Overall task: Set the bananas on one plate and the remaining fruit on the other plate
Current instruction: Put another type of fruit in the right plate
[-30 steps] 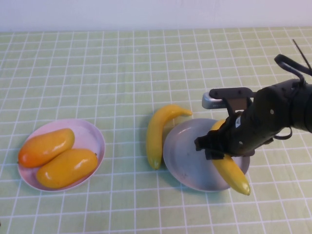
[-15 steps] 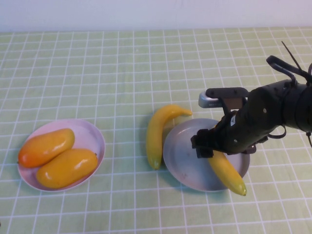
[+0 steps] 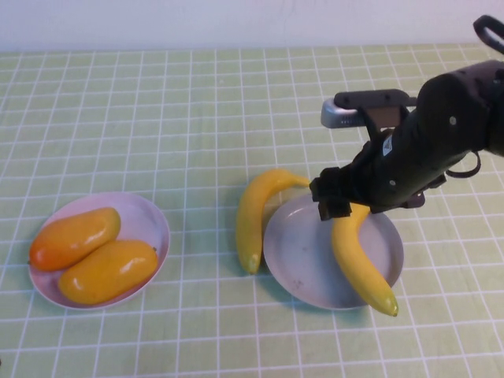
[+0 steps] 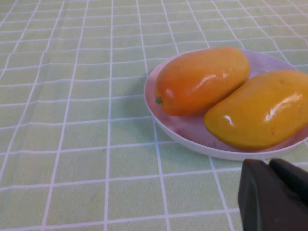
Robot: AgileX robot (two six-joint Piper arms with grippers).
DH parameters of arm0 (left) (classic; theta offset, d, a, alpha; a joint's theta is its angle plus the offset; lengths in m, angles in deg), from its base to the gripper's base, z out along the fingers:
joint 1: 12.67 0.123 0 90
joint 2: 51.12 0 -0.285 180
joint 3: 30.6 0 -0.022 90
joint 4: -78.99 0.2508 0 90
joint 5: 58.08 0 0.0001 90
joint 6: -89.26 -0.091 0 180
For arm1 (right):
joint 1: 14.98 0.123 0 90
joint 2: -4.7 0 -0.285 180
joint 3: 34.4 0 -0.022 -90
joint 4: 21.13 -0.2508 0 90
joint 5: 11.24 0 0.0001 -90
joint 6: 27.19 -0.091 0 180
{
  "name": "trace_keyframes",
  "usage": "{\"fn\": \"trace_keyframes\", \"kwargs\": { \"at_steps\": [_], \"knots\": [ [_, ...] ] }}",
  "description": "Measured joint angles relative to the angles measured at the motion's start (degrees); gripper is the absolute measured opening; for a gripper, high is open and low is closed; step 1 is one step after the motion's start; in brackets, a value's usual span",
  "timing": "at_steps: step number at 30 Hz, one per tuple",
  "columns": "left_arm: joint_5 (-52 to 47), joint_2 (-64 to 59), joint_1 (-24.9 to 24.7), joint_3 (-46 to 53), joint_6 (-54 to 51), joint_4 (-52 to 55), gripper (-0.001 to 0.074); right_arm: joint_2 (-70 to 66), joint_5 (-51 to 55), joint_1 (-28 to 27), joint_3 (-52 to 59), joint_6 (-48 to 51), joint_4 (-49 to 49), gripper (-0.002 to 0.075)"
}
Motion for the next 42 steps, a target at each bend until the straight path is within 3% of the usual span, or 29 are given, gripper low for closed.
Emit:
{"fn": "trace_keyframes", "kwargs": {
  "at_steps": [10,20,26,42],
  "knots": [
    [0.0,0.0,0.0,0.0,0.0,0.0,-0.0004,-0.8,-2.1,3.9,-6.5,0.3,-1.3,0.0507],
    [0.0,0.0,0.0,0.0,0.0,0.0,-0.0004,-13.2,-0.3,9.0,-20.0,2.5,-2.7,0.0496],
    [0.0,0.0,0.0,0.0,0.0,0.0,-0.0004,-19.6,5.0,9.2,-27.1,2.6,-4.2,0.0496],
    [0.0,0.0,0.0,0.0,0.0,0.0,-0.0004,-22.3,2.9,8.7,-28.8,0.4,-7.4,0.0496]
  ]
}}
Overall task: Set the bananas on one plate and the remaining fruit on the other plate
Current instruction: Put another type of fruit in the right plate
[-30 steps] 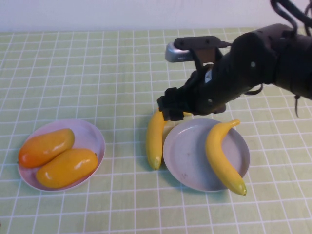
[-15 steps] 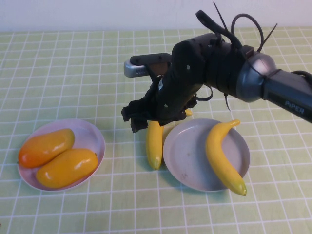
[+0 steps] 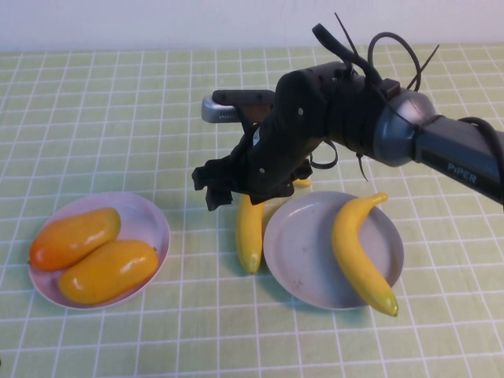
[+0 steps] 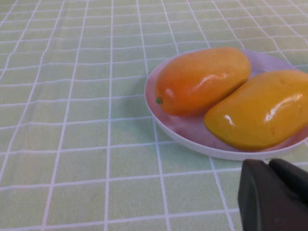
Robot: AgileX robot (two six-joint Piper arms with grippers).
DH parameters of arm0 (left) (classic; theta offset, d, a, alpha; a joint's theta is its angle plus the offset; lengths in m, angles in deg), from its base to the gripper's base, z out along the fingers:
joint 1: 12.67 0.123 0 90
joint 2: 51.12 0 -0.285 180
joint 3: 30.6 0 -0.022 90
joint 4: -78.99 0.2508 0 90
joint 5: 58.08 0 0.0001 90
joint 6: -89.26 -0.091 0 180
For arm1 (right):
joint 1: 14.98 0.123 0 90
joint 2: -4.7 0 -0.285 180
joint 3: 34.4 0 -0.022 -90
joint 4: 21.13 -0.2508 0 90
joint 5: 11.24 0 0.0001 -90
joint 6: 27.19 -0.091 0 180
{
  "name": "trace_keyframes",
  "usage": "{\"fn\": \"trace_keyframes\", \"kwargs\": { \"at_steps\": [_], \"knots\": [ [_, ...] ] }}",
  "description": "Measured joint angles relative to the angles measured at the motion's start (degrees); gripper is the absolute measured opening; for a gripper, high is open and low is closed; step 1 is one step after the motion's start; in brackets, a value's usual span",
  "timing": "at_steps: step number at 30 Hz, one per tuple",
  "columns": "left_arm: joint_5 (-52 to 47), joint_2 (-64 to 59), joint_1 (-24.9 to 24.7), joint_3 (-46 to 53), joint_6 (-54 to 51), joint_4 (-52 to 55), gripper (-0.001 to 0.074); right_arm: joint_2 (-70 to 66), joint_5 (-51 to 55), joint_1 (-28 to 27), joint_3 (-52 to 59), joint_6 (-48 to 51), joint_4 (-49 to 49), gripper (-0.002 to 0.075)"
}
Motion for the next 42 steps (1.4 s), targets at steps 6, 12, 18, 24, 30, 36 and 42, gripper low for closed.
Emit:
{"fn": "trace_keyframes", "kwargs": {
  "at_steps": [6,12,18,24,30,36,42],
  "knots": [
    [0.0,0.0,0.0,0.0,0.0,0.0,-0.0004,-1.4,-2.4,-1.1,0.0,-0.6,0.0,0.0496],
    [0.0,0.0,0.0,0.0,0.0,0.0,-0.0004,-4.6,-0.5,-2.4,-2.6,-0.6,0.0,0.0496],
    [0.0,0.0,0.0,0.0,0.0,0.0,-0.0004,-7.5,1.9,-4.1,-4.7,-0.6,0.3,0.0496],
    [0.0,0.0,0.0,0.0,0.0,0.0,-0.0004,-9.7,1.1,-4.2,-5.3,-0.6,0.3,0.0489],
    [0.0,0.0,0.0,0.0,0.0,0.0,-0.0004,-10.4,0.5,-4.2,-6.7,-0.6,0.0,0.0316],
    [0.0,0.0,0.0,0.0,0.0,0.0,-0.0004,-9.8,2.8,-4.0,-12.1,-0.6,0.1,0.0317],
    [0.0,0.0,0.0,0.0,0.0,0.0,-0.0004,-1.7,8.6,-3.9,-11.1,-1.2,4.2,0.0317]
  ]
}}
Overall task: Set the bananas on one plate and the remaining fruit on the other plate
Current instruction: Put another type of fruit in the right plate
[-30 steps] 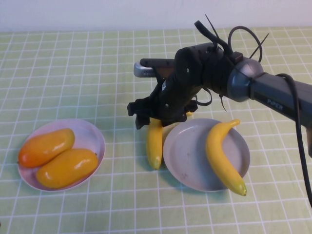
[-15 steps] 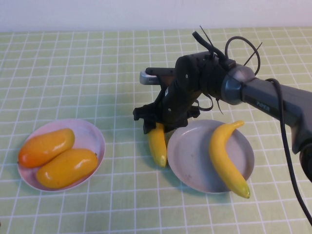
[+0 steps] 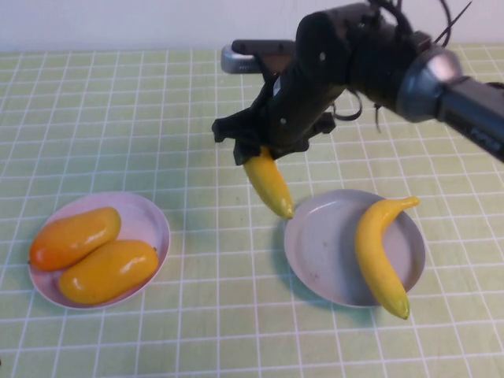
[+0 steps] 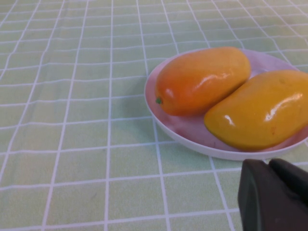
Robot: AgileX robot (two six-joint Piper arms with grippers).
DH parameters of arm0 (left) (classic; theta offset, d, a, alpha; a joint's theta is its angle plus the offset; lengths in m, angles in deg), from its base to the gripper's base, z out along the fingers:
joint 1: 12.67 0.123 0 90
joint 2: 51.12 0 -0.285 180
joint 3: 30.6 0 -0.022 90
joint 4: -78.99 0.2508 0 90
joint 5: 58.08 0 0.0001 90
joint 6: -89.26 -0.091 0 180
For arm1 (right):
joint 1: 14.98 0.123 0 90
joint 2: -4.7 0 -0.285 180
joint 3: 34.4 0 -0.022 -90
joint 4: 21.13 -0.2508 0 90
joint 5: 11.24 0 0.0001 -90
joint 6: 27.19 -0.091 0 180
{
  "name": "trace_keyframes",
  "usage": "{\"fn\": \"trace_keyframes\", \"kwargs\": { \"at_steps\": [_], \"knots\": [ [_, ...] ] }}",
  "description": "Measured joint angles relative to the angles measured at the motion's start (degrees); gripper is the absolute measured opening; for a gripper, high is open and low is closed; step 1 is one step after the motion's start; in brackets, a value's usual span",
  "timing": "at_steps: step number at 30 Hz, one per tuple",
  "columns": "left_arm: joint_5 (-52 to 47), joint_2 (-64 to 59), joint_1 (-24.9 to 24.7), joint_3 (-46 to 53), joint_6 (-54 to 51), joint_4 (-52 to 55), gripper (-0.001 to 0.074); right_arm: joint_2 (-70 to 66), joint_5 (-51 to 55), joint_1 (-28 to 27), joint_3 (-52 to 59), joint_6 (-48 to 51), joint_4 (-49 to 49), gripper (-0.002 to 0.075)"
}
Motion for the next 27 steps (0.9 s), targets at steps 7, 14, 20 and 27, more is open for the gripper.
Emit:
{"fn": "trace_keyframes", "kwargs": {
  "at_steps": [7,14,20,27],
  "knots": [
    [0.0,0.0,0.0,0.0,0.0,0.0,-0.0004,12.0,-2.3,-1.4,16.3,-5.4,2.9,0.0316],
    [0.0,0.0,0.0,0.0,0.0,0.0,-0.0004,13.1,-6.9,-2.9,28.9,-6.8,2.3,0.0316],
    [0.0,0.0,0.0,0.0,0.0,0.0,-0.0004,13.0,-8.1,-3.0,30.0,-6.8,1.7,0.0326],
    [0.0,0.0,0.0,0.0,0.0,0.0,-0.0004,12.2,-8.3,-3.0,30.0,-6.8,1.5,0.0437]
  ]
}}
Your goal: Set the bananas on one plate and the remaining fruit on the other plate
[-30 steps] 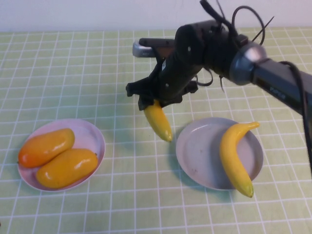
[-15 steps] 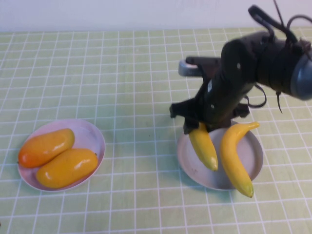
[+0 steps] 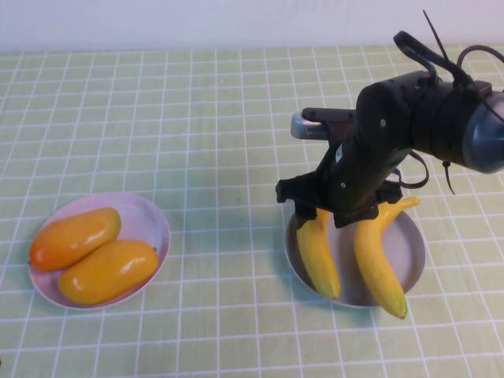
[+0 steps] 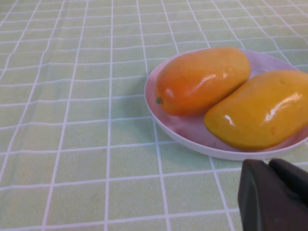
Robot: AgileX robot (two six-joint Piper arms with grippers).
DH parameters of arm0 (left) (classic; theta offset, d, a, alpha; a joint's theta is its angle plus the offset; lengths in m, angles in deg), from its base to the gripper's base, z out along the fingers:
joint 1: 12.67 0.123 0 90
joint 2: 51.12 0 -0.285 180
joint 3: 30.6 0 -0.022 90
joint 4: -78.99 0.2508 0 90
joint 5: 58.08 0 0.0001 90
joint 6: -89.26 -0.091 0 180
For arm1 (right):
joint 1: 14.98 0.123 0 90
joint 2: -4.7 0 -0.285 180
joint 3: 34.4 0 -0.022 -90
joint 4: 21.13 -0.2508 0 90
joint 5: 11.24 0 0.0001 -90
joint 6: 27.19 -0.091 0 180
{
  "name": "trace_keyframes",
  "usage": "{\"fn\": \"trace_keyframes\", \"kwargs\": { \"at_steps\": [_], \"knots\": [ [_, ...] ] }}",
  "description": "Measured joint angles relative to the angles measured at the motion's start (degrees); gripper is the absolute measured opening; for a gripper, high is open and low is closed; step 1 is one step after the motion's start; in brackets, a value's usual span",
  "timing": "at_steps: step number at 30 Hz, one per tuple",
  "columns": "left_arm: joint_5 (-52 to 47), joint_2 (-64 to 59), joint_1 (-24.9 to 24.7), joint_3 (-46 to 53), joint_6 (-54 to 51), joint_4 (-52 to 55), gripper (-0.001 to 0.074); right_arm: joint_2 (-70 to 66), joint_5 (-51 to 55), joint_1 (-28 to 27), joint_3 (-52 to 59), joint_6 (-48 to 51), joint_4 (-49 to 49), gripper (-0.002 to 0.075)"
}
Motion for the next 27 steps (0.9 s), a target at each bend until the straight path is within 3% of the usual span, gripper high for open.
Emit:
{"fn": "trace_keyframes", "kwargs": {
  "at_steps": [5,9,14,17,27],
  "knots": [
    [0.0,0.0,0.0,0.0,0.0,0.0,-0.0004,0.2,-0.1,0.1,0.0,0.0,0.0,0.0442],
    [0.0,0.0,0.0,0.0,0.0,0.0,-0.0004,3.8,-0.1,1.7,0.3,0.0,0.3,0.0368],
    [0.0,0.0,0.0,0.0,0.0,0.0,-0.0004,13.1,0.4,5.6,1.0,5.7,1.7,0.0097],
    [0.0,0.0,0.0,0.0,0.0,0.0,-0.0004,18.7,2.0,6.9,3.0,7.6,1.8,0.0017],
    [0.0,0.0,0.0,0.0,0.0,0.0,-0.0004,37.5,8.1,7.5,17.1,13.2,4.6,-0.0014]
  ]
}}
